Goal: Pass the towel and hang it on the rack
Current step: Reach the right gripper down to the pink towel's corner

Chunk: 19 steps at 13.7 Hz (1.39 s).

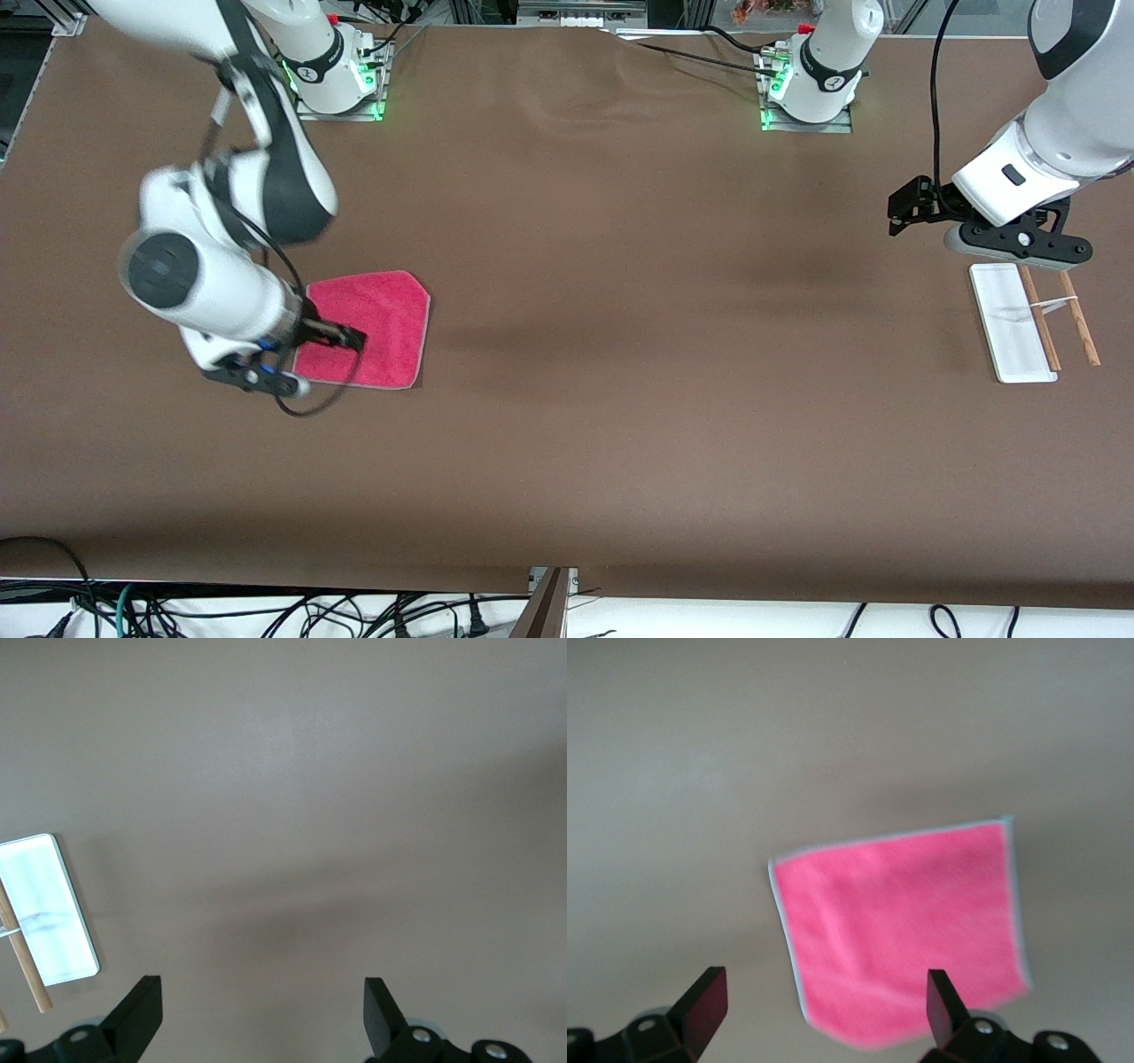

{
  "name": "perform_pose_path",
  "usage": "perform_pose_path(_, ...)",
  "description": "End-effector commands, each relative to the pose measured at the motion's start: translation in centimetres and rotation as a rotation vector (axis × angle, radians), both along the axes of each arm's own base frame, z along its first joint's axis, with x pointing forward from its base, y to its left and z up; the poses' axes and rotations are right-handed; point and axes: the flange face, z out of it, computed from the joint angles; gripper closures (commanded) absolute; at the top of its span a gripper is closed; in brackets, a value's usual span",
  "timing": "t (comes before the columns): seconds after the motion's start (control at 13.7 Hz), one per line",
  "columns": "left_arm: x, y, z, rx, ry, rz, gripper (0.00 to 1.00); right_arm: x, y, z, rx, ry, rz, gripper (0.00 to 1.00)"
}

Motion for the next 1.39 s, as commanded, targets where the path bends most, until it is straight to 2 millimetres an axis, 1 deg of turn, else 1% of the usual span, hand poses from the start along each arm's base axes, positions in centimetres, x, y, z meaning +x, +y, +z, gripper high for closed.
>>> perform_pose_path(0.0,-0.2,0.0,0.3,0.015,0.001,0.0,0.0,1.6,2.0,-5.3,0.023,-0.052,-0.144,0.01)
perform_pose_path(0.07,-0.2,0.0,0.4,0.015,-0.001,0.0,0.0,1.7,2.3,-7.1,0.025,-0.062,-0.179,0.01)
perform_pose_path(0.15,-0.2,0.0,0.4,0.015,-0.001,0.0,0.0,1.4,3.2,-8.5,0.019,-0.053,-0.209,0.01)
perform_pose_path(0.22,-0.2,0.0,0.4,0.015,-0.001,0.0,0.0,0.9,4.6,-8.9,0.016,-0.05,-0.229,0.01)
perform_pose_path(0.29,-0.2,0.0,0.4,0.015,-0.001,0.0,0.0,0.6,5.6,-9.8,0.012,-0.047,-0.239,0.01)
perform_pose_path(0.51,-0.2,0.0,0.4,0.015,-0.001,0.0,0.0,0.7,5.6,-12.2,0.017,-0.067,-0.249,0.02)
perform_pose_path(0.66,-0.2,0.0,0.4,0.015,-0.001,0.0,0.0,0.5,5.6,-13.0,0.013,-0.061,-0.248,0.03)
perform_pose_path(0.73,-0.2,-0.1,0.4,0.015,-0.001,-0.002,0.0,0.6,5.4,-13.1,0.015,-0.066,-0.241,0.05)
perform_pose_path(0.88,-0.2,0.0,0.4,0.015,-0.001,0.0,0.0,0.6,5.1,-14.3,0.014,-0.069,-0.24,0.11)
perform_pose_path(1.02,-0.2,0.0,0.4,0.015,-0.001,0.0,0.0,0.5,5.0,-15.3,0.01,-0.064,-0.24,0.2)
perform_pose_path(1.17,-0.2,0.0,0.4,0.015,-0.001,0.0,0.0,0.6,4.7,-15.4,0.009,-0.061,-0.237,0.31)
perform_pose_path(1.32,-0.2,0.0,0.4,0.015,-0.001,0.0,0.0,0.5,4.6,-15.4,0.009,-0.059,-0.232,0.47)
